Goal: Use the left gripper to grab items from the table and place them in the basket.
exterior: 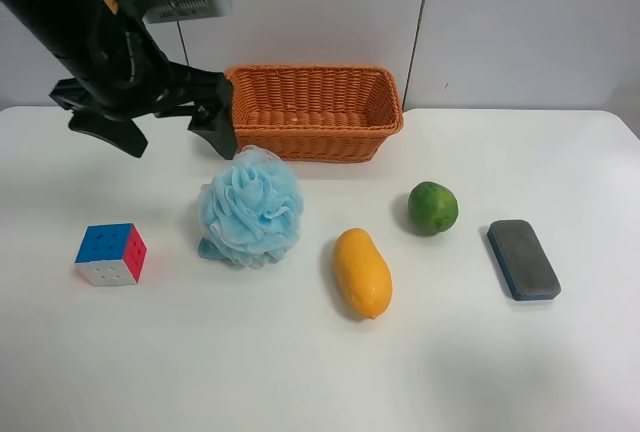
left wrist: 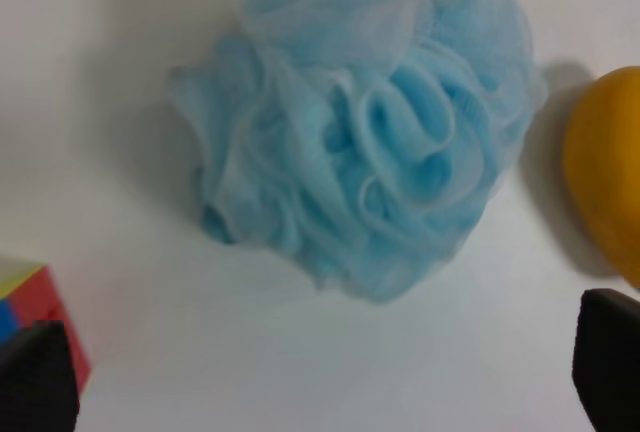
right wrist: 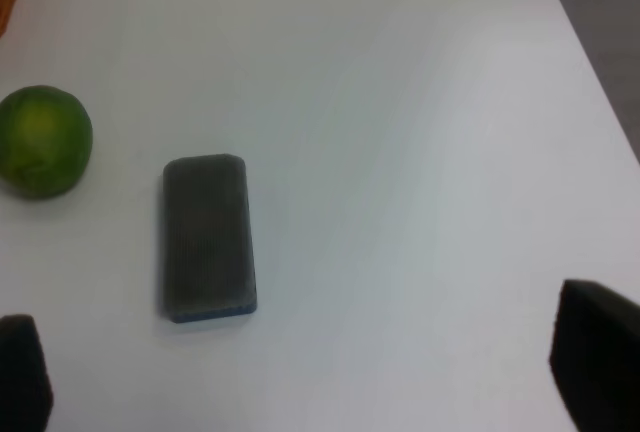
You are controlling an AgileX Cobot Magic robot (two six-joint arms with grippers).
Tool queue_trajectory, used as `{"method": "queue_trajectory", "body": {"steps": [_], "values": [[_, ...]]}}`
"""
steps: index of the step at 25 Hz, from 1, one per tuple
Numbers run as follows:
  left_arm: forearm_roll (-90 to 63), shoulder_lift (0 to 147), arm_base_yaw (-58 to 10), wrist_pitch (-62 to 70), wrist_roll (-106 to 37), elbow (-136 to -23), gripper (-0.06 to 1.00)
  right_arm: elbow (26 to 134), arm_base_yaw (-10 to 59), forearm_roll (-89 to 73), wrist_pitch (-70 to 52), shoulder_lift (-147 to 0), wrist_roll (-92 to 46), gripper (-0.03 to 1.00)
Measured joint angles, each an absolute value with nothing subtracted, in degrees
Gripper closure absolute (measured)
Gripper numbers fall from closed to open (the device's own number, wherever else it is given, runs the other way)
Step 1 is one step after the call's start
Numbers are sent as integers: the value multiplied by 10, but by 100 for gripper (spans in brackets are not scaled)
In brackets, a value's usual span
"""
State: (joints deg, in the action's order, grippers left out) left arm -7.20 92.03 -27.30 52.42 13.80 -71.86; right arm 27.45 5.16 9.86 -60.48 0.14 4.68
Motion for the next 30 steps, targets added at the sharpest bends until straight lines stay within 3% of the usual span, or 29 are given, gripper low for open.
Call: {"method": "queue_trajectory", "body": {"steps": [25,27,30], "values": [[-122,1154,-273,386,137,-737,-5,275,52,99,-605,1,47,-2],[-127,1166,-273,379,137,-738,0,275,52,99,-605,1,47,-2],[-137,1174,-273,374,137,-739,24,275,52,99,-605,1,47,-2]]}}
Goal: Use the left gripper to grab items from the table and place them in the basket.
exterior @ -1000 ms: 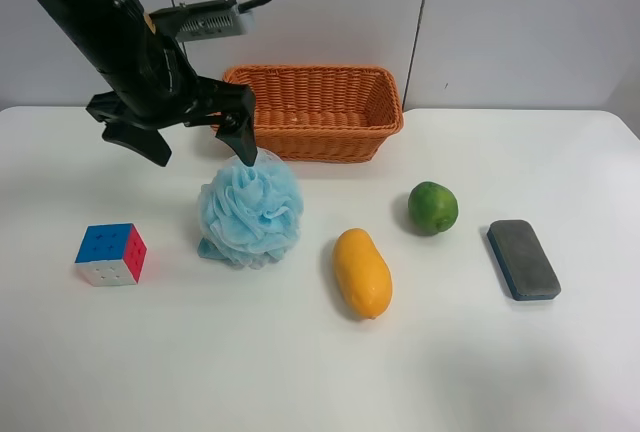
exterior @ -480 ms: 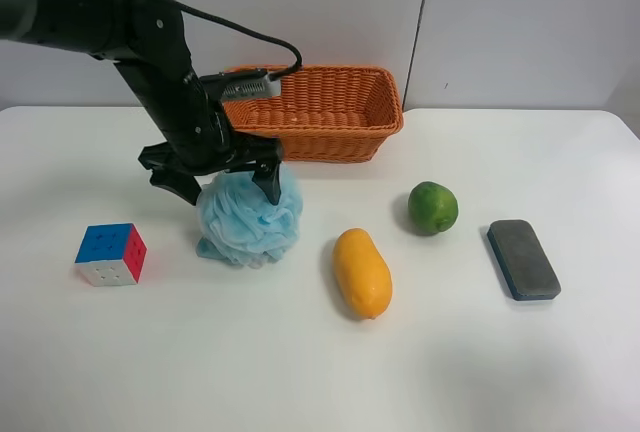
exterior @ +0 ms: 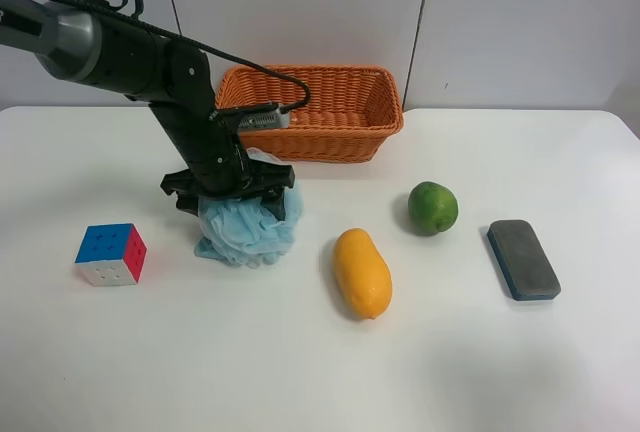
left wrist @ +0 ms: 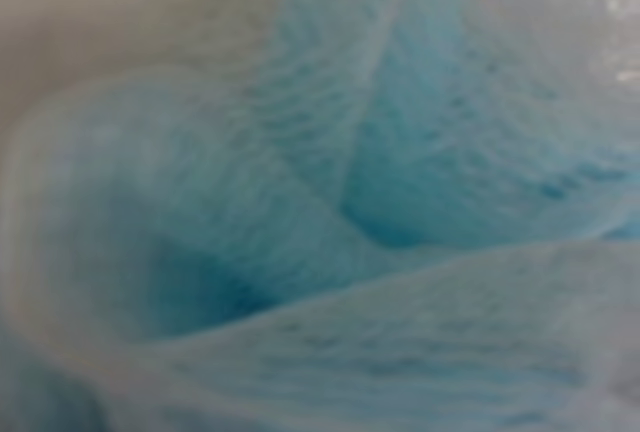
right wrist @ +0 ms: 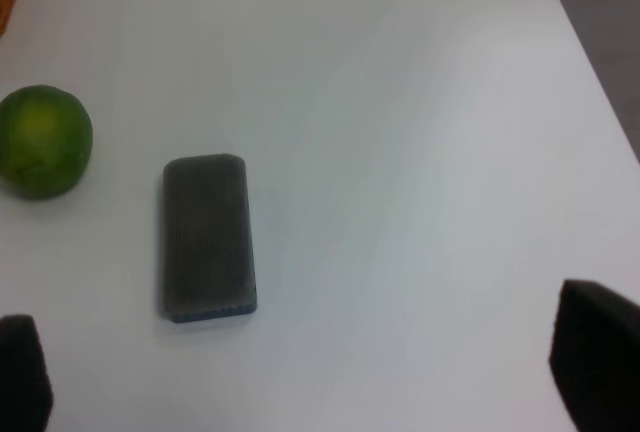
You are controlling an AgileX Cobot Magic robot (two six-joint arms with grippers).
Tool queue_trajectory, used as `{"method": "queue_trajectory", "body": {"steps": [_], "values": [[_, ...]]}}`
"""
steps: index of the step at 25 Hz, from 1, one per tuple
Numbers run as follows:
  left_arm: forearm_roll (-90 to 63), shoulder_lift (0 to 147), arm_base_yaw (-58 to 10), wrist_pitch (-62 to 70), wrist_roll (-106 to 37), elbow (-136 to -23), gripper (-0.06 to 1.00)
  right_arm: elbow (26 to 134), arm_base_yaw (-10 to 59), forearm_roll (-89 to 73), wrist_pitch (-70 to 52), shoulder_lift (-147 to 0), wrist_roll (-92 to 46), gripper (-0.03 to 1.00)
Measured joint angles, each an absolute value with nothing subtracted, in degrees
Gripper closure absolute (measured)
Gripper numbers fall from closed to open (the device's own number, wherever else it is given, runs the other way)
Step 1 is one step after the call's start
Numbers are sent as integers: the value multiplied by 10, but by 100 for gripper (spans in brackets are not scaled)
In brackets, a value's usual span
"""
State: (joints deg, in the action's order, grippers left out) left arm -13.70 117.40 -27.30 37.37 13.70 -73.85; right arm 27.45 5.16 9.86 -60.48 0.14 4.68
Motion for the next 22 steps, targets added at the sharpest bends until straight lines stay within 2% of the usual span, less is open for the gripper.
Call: {"method": "queue_trajectory", "body": {"steps": [2,3,22], "values": [[-137,1174,-273,374,139,-739,44,275,52,99,-605,1,47,-2],[-137,1174,-273,374,141,-739,46,275,52,99,-605,1,47,-2],[-133,1114,-273,416,143,-739,46,275,52,99,-605,1,47,-2]]}}
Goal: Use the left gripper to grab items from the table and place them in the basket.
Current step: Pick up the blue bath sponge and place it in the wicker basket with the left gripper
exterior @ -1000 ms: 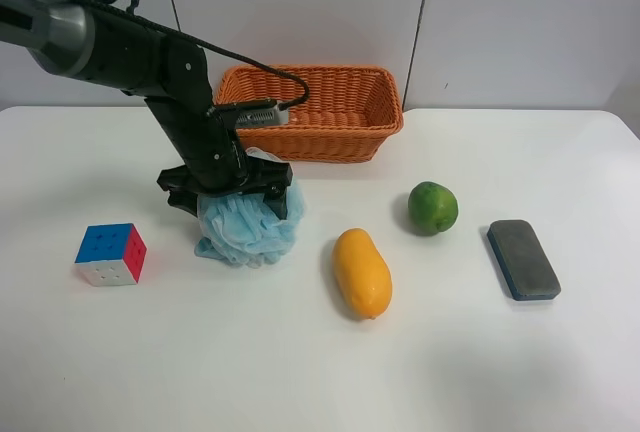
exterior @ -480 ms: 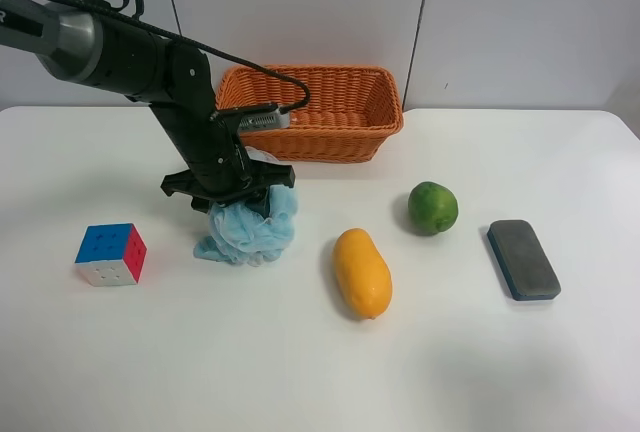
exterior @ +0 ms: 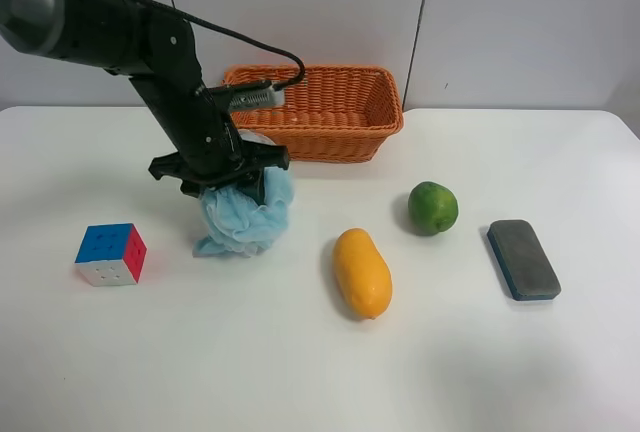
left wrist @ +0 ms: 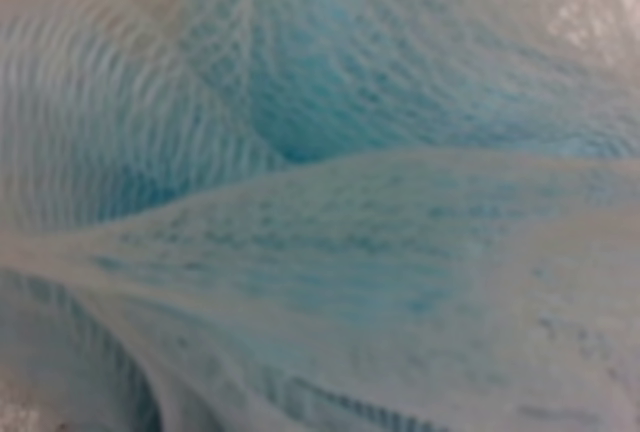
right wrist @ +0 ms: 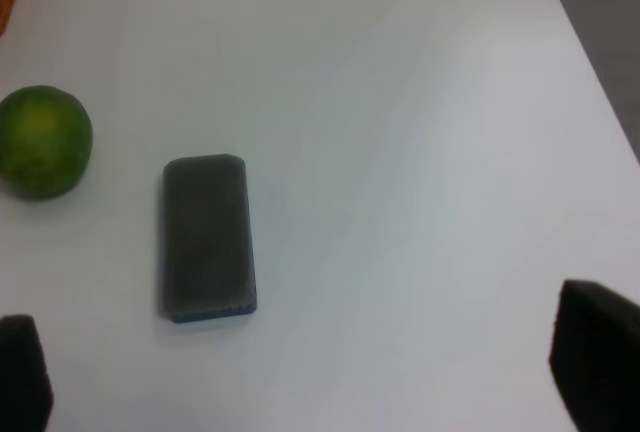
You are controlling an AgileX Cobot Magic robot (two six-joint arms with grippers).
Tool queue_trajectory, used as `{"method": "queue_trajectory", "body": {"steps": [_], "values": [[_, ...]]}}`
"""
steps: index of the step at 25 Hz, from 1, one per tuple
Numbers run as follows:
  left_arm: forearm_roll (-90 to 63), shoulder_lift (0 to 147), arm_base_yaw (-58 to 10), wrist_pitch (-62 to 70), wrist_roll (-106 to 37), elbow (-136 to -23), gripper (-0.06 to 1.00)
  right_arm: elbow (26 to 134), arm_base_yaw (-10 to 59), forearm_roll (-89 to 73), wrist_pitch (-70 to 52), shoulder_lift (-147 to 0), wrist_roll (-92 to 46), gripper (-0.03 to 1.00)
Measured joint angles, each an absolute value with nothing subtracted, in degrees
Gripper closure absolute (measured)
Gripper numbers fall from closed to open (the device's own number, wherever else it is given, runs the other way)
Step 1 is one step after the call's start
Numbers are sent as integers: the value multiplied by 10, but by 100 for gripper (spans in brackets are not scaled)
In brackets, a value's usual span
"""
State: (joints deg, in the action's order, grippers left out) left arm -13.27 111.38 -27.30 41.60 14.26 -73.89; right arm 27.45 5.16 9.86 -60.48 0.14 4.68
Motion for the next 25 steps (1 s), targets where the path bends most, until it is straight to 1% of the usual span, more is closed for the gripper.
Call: {"method": "queue_trajectory", "body": {"steps": [14,17,25], "values": [[-132,1008,-273,490,143,-743,47,275,52,99,-605,1,47,-2],[-119,1003,-273,527,143,-782,47,275,52,99,-605,1,47,-2],[-78,1021,-273,611,143,-937,48,275,52,99,-605,1,47,-2]]}}
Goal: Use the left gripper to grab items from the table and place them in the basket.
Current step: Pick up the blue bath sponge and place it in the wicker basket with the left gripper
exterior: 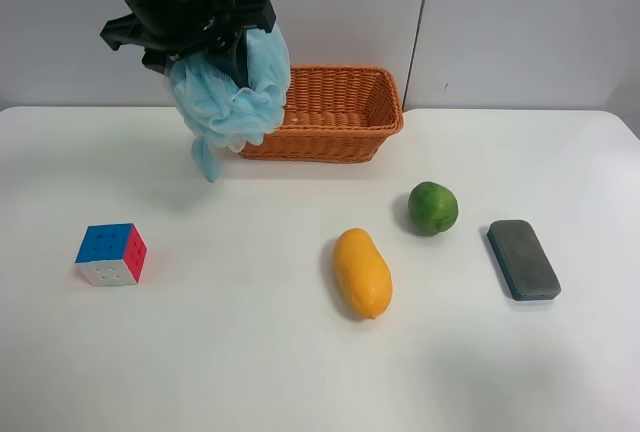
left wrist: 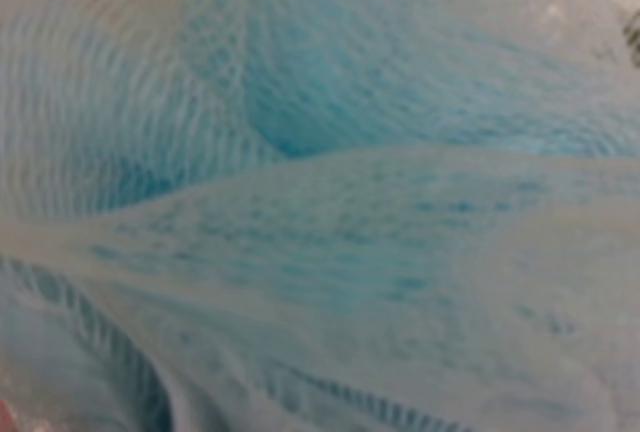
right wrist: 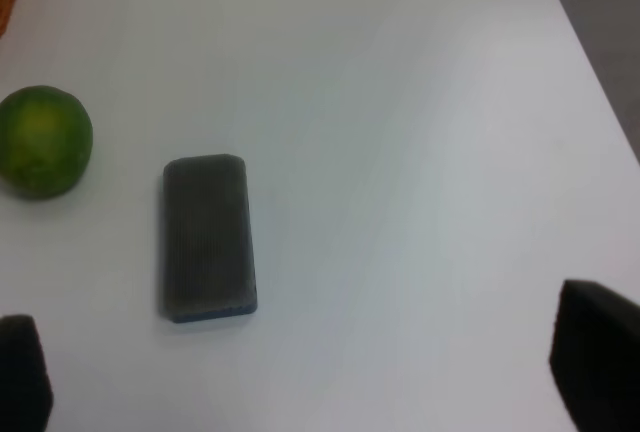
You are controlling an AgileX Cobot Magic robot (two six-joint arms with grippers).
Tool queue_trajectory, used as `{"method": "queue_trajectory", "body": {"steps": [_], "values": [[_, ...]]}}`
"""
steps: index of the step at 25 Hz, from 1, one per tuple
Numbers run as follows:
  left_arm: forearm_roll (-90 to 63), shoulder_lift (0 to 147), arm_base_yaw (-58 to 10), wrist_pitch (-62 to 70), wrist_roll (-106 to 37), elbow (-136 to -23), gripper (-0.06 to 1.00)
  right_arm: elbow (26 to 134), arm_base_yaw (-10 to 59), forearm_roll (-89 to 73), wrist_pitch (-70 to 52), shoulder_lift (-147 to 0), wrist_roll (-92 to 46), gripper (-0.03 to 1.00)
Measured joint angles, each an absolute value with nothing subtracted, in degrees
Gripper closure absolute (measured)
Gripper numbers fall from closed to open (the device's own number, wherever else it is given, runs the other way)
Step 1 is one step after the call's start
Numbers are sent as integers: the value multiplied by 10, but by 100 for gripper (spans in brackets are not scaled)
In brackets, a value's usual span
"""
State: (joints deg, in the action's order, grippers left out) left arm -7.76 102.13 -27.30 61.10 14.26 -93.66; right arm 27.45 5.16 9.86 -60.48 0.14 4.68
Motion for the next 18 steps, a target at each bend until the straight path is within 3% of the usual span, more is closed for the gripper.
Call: {"method": "queue_trajectory", "body": {"steps": [12,18], "values": [[-71,1235,-273,689,119,-1269,48,275,52,99,-605,1,47,-2],[-71,1302,-273,669,104,-1367,49,275,52,99,-605,1,47,-2]]}}
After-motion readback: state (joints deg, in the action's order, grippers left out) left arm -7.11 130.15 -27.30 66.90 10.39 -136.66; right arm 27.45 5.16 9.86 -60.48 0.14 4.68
